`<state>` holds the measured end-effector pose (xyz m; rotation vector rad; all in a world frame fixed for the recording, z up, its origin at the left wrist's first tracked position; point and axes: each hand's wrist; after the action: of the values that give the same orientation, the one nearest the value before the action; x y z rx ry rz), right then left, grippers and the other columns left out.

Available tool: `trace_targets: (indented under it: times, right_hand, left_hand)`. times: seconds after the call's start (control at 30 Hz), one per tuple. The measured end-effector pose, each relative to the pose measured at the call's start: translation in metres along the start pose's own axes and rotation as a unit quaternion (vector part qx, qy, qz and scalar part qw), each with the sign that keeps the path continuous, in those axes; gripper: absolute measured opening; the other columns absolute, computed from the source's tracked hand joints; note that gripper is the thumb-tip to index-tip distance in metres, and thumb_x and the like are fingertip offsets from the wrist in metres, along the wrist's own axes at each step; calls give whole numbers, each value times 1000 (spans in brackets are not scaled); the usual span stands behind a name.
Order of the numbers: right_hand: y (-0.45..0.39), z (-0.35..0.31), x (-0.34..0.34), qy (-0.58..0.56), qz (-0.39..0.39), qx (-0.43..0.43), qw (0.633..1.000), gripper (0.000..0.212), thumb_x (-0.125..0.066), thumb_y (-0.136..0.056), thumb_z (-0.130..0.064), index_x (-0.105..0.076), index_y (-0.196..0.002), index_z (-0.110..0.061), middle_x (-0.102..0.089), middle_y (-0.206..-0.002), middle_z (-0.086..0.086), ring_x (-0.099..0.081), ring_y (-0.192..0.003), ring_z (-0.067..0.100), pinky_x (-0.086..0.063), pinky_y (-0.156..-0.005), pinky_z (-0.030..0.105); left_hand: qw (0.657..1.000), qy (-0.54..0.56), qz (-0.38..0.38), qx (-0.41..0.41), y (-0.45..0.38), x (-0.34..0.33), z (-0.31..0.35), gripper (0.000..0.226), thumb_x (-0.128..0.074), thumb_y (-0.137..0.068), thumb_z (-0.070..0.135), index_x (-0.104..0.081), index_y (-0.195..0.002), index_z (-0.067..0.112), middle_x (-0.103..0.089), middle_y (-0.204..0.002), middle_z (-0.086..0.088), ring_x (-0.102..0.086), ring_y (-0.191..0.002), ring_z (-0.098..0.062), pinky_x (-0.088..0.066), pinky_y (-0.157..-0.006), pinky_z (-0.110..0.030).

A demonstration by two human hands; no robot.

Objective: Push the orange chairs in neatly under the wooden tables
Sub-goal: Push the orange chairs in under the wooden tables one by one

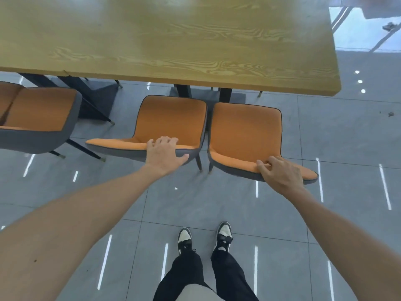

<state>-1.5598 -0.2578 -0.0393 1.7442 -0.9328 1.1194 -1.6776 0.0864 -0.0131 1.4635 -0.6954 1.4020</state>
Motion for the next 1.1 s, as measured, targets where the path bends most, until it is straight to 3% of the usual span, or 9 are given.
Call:
trace_targets:
  times: [0.1, 0.17, 0.23, 0.3, 0.37, 0.5, 0.6, 0.93, 1.1]
  right_hand:
    - [1, -35, 1, -1, 4, 84, 996, 71, -34, -86, -81, -66, -110, -23, -68, -104, -2, -60, -95, 23, -44, -84, 40]
    - [-2, -74, 0, 18, -58, 142, 988, 74, -37, -80, -87, -62, -111, -26, -64, -104, -6, -59, -93, 21, -46, -81, 39]
    - [-7, -109, -10, 85, -118, 154, 977, 58, -50, -84, -72, -55, -113, -22, -61, -108, -4, -56, -98, 25, -46, -75, 39]
    - [-11, -130, -22, 139, -117, 129, 975, 32, -59, -86, -40, -50, -108, -19, -62, -105, 1, -55, -94, 29, -41, -68, 38]
    - [-15, -140, -29, 149, -104, 79, 980, 16, -57, -80, -23, -50, -94, -19, -63, -92, 1, -51, -79, 27, -35, -62, 35]
    - [-22, -142, -34, 174, -79, 85, 978, 7, -53, -74, -27, -54, -77, -21, -54, -62, -4, -48, -55, 25, -29, -51, 31]
    - [-22, -140, -35, 176, -72, 114, 975, 9, -49, -70, -28, -54, -69, -21, -45, -53, -6, -44, -49, 25, -27, -50, 30]
    - [-18, -155, -47, 165, -56, 146, 974, 10, -53, -72, -27, -58, -73, -19, -58, -60, -2, -45, -50, 25, -27, -52, 30]
    - [-18, -155, -47, 169, -63, 148, 972, 11, -52, -72, -27, -59, -75, -19, -60, -62, -1, -51, -52, 25, -34, -52, 30]
  left_hand:
    - [999, -32, -21, -1, 2, -3, -29, 70, -63, -80, 67, -57, -133, 20, -63, -129, -4, -54, -123, -24, -34, -107, -46]
    - [998, -48, -27, -22, -3, -5, -41, 68, -67, -78, 62, -57, -132, 22, -63, -128, -2, -55, -122, -23, -36, -104, -43]
    - [996, -64, -41, -40, -11, -4, -49, 62, -70, -78, 56, -57, -130, 24, -64, -123, 0, -57, -117, -22, -40, -99, -41]
    - [993, -75, -67, -54, -20, -4, -55, 55, -69, -80, 48, -57, -129, 25, -65, -118, 1, -60, -110, -23, -43, -93, -41]
    - [991, -88, -73, -72, -27, -7, -59, 46, -68, -82, 42, -59, -125, 27, -67, -111, 3, -63, -102, -23, -44, -84, -39]
    - [988, -109, -43, -97, -31, -14, -61, 28, -65, -76, 32, -65, -104, 30, -69, -88, 6, -66, -82, -22, -41, -67, -33]
    - [989, -103, -23, -103, -29, -17, -63, 20, -64, -77, 31, -67, -97, 30, -69, -79, 5, -66, -75, -22, -37, -60, -31]
    - [988, -90, 1, -128, -6, -24, -69, 19, -60, -77, 24, -69, -93, 29, -69, -76, 6, -64, -69, -21, -33, -54, -28]
    - [988, -80, 9, -133, -12, -21, -72, 20, -58, -79, 25, -69, -95, 30, -69, -77, 6, -65, -70, -19, -35, -53, -28]
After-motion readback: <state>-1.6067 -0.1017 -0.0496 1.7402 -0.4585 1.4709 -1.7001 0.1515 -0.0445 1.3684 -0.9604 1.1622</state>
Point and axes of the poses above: each hand's wrist, its own y-axis away from the middle knuckle, its own x-axis out of the back of the hand, z = x × y
